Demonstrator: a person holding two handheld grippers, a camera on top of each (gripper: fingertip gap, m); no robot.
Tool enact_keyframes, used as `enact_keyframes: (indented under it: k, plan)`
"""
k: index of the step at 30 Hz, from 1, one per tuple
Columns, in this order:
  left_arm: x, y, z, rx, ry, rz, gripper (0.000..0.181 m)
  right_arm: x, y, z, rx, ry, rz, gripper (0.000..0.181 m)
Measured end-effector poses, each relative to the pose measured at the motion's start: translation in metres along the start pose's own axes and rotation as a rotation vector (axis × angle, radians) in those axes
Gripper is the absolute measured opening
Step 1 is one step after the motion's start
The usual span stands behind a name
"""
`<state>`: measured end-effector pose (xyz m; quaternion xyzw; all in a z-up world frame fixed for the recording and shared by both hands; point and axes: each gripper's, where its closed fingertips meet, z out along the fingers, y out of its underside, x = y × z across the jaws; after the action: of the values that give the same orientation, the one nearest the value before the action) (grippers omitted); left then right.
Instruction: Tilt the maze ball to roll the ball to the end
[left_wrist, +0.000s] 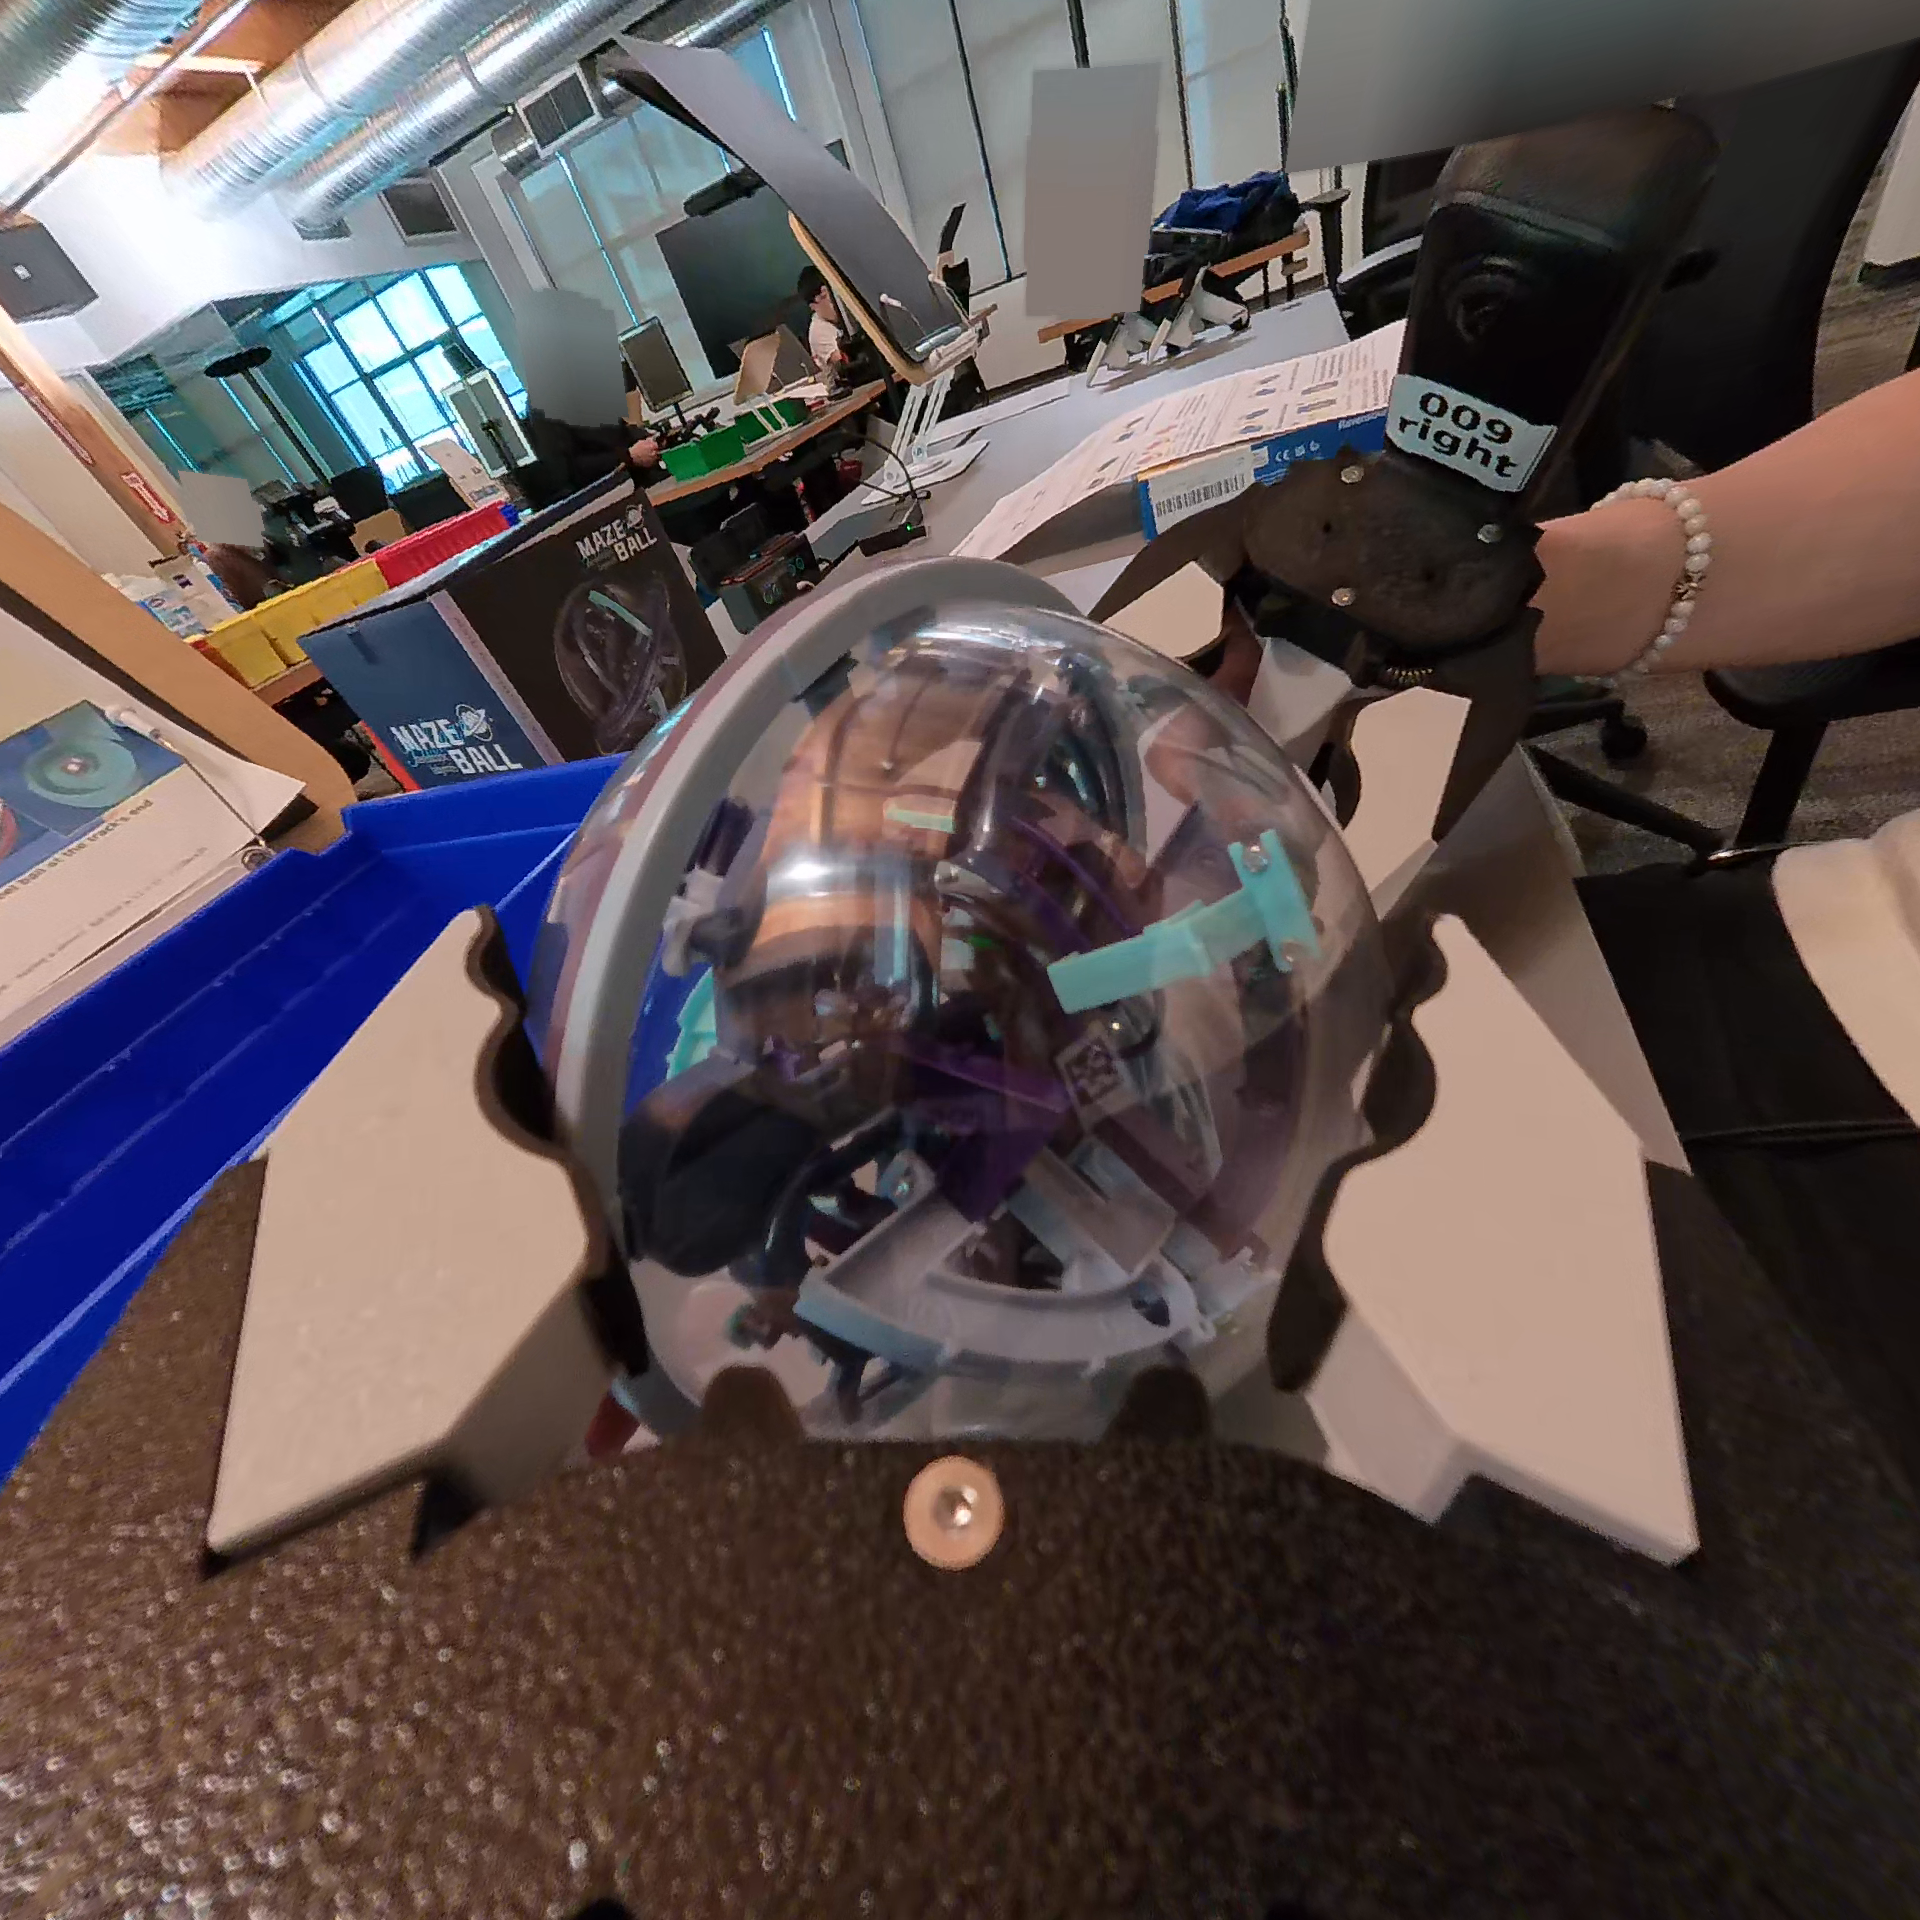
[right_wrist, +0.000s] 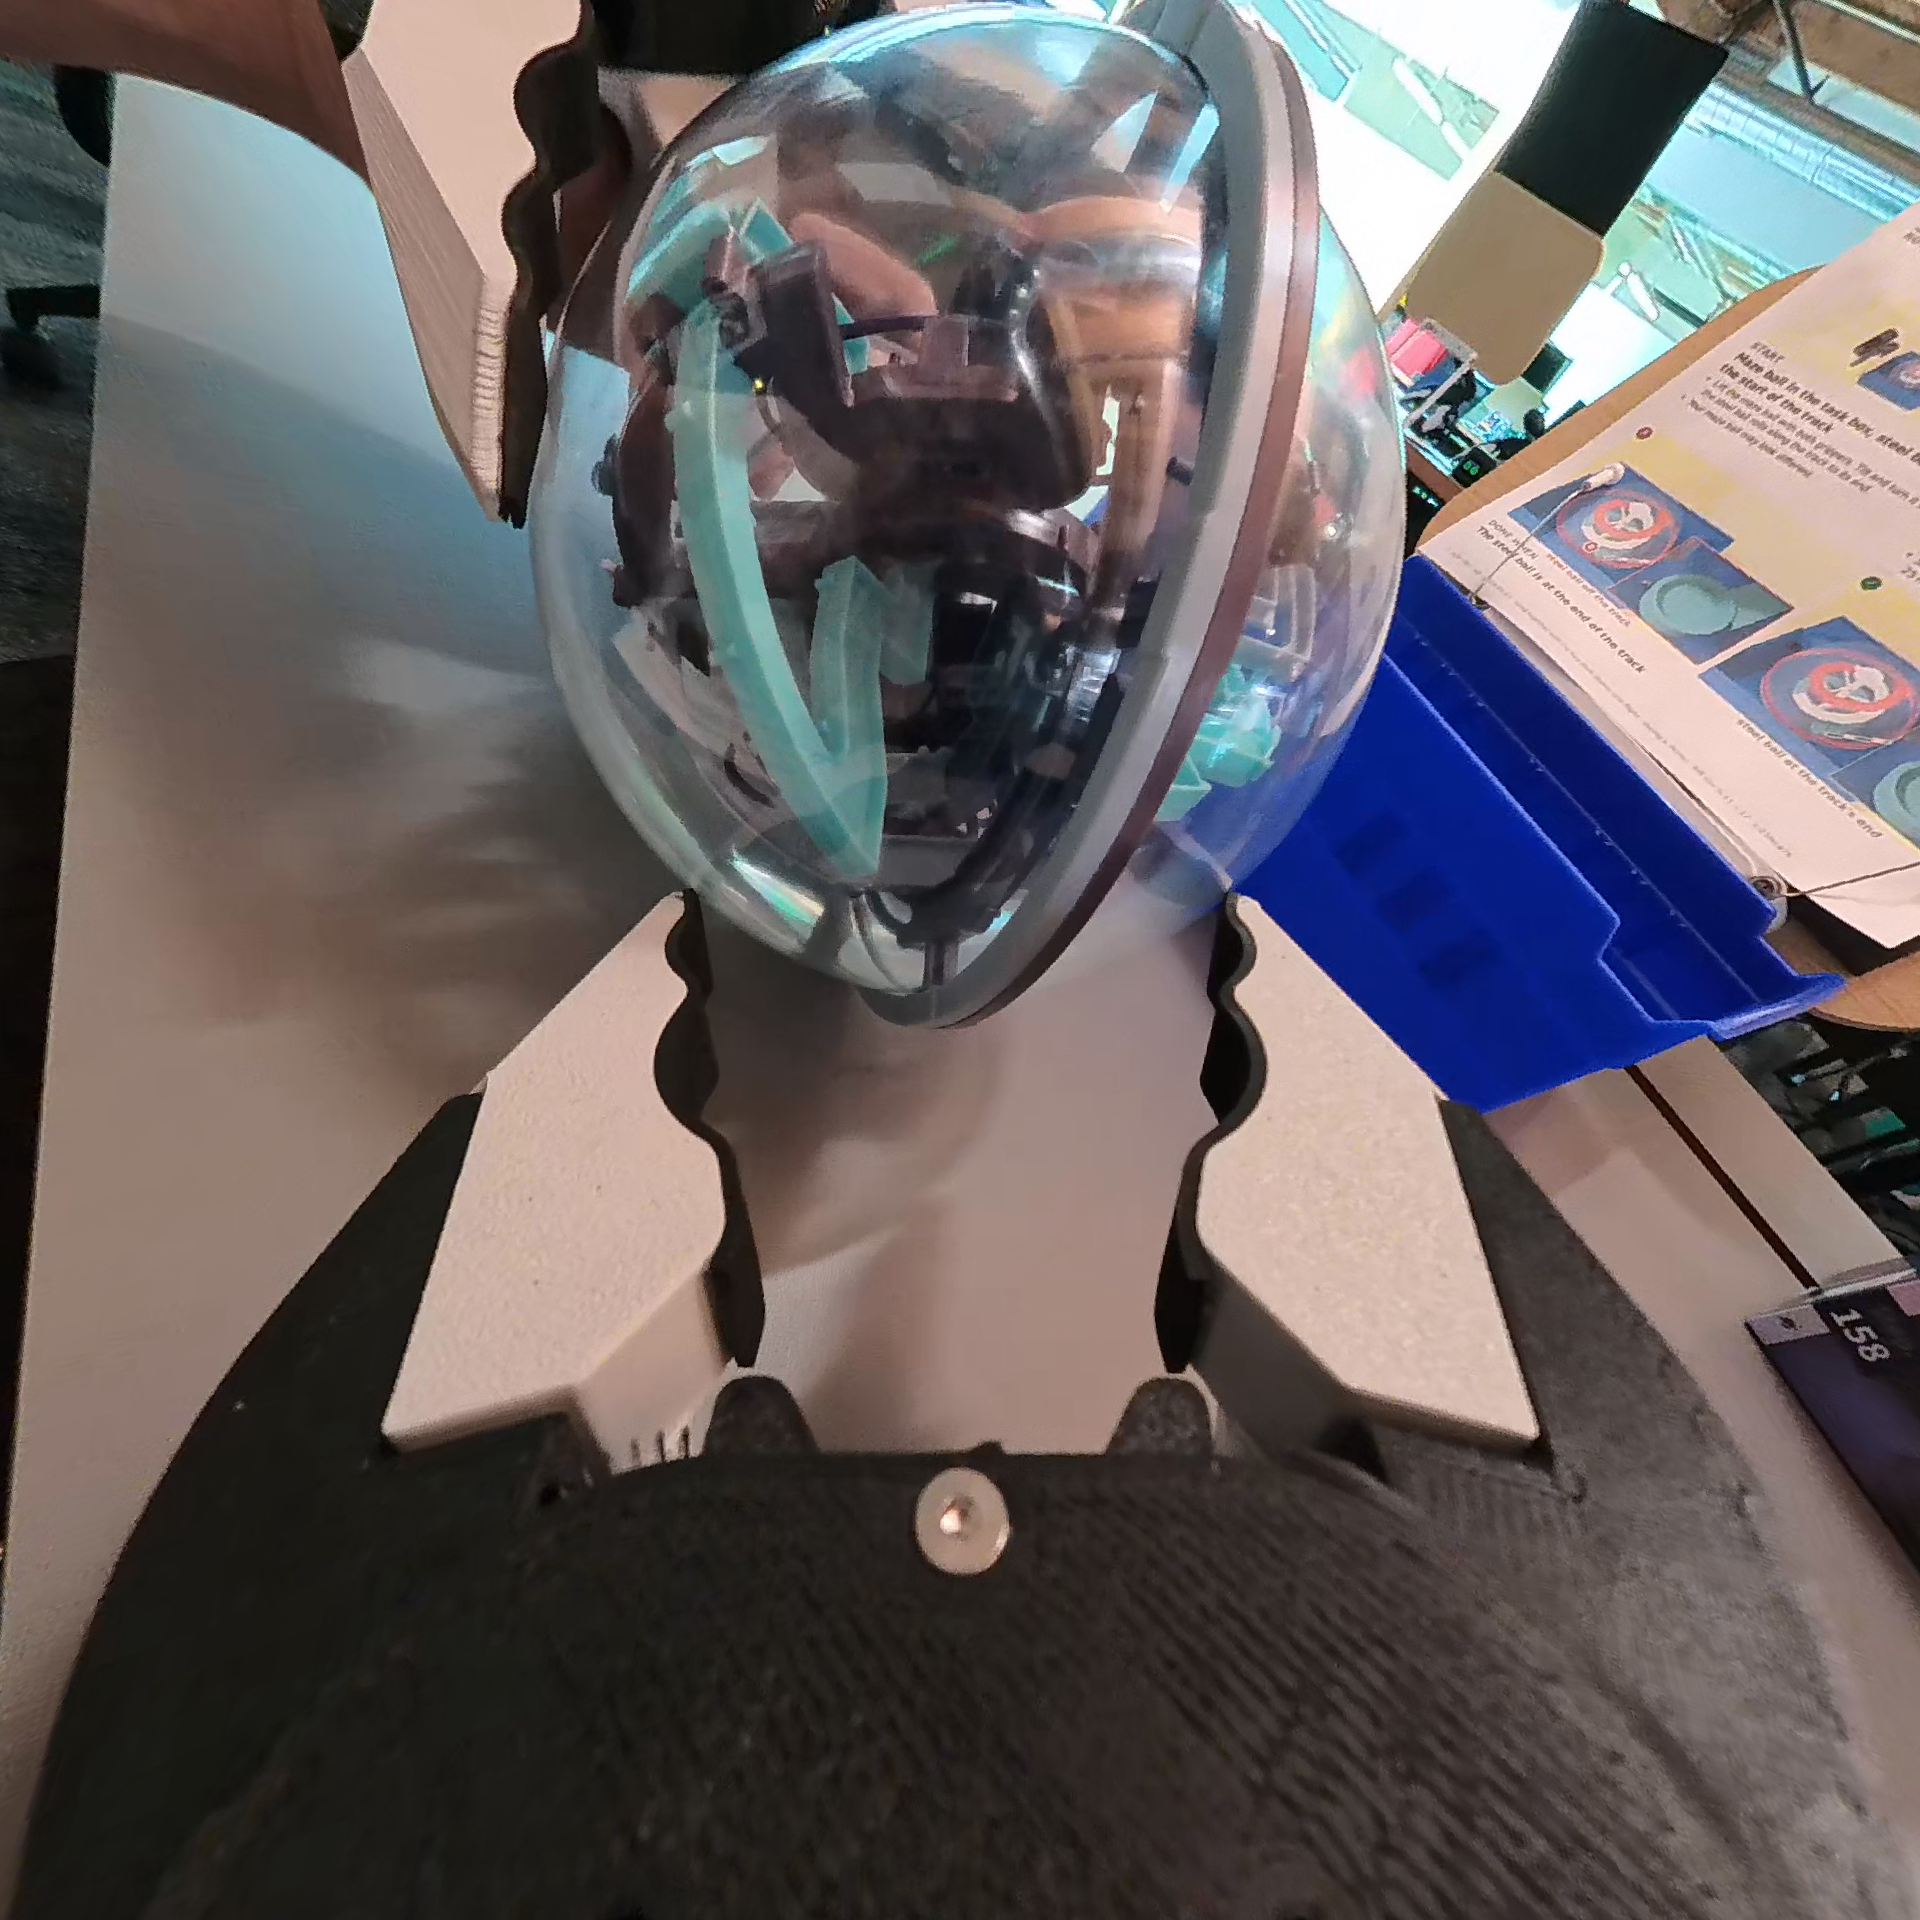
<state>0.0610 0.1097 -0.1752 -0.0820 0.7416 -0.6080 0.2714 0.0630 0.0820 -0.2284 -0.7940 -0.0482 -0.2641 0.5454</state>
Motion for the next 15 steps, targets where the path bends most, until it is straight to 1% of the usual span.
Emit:
enact_keyframes:
  k: [1,15]
  plan:
    - [0.0001,0.0,0.0003,-0.002,0.0,0.001,0.157,-0.0001,0.0002,-0.0001,0.001,0.0,0.001,0.095]
    - [0.0008,0.001,0.0064,-0.086,-0.001,0.039,0.157,0.0017,0.0073,0.0011,-0.03,0.0,0.012,0.093]
